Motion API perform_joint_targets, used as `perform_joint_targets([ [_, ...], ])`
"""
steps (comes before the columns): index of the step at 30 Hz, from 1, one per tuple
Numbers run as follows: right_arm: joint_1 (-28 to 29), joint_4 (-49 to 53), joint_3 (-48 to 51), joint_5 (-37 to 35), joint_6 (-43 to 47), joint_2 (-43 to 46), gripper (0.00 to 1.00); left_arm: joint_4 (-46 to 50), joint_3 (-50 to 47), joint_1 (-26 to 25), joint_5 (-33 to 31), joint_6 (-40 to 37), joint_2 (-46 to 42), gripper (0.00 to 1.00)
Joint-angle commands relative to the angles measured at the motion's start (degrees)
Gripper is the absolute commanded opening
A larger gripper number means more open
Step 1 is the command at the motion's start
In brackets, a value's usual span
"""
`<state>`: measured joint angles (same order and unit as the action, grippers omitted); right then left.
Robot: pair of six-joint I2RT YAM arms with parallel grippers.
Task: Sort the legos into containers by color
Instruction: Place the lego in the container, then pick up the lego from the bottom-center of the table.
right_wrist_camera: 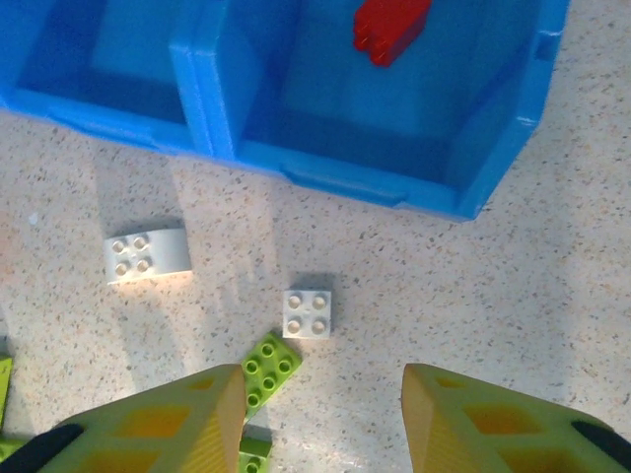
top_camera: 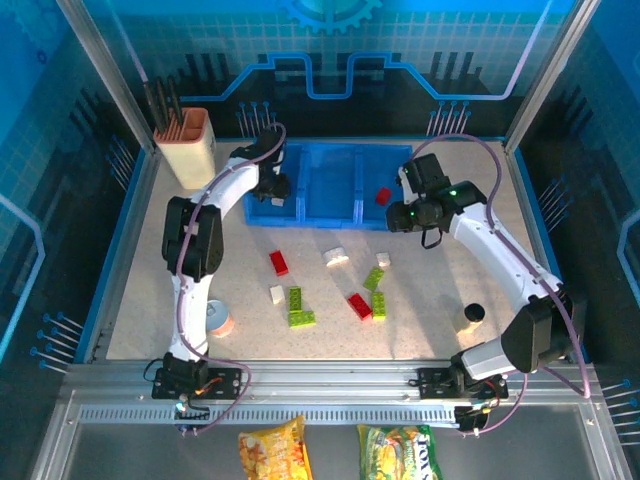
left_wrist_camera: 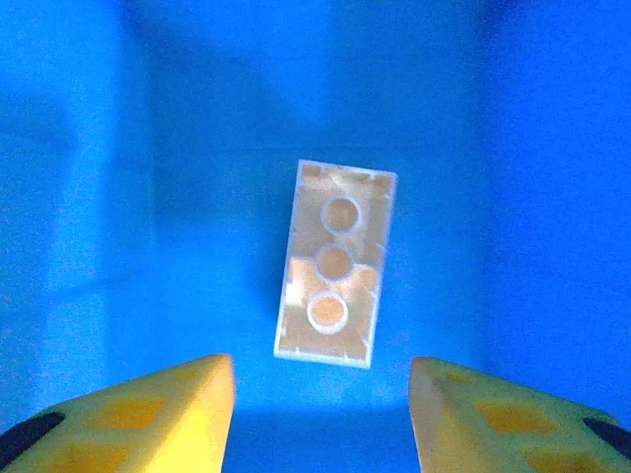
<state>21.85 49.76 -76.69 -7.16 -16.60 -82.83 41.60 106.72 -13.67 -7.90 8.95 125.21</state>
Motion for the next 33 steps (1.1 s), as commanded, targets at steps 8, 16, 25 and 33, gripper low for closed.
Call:
perform_joint_targets([
  [8, 7.8, 2.0, 4.3, -3.5, -7.5, -0.2, 0.45, 5.9, -8.3, 0.6, 5.3, -0.8, -16.9, 0.51],
  [16, 14.2, 0.2, 13.2, -3.0, -14.6, -0.7, 0.45, 10.6, -14.6, 4.4, 10.0, -3.2, -25.9, 0.5],
  [25, 18.9, -4.2, 21.4, -1.5, -19.9, -4.7, 0.45, 4.6, -27.4, 8.3, 10.2, -7.6, -35.1, 0.51],
  [33, 20.7, -8.6, 24.8, 0.4, -21.9, -8.6, 0.44, -2.6, -32.9, 8.4, 10.9, -8.2, -37.4, 0.5],
])
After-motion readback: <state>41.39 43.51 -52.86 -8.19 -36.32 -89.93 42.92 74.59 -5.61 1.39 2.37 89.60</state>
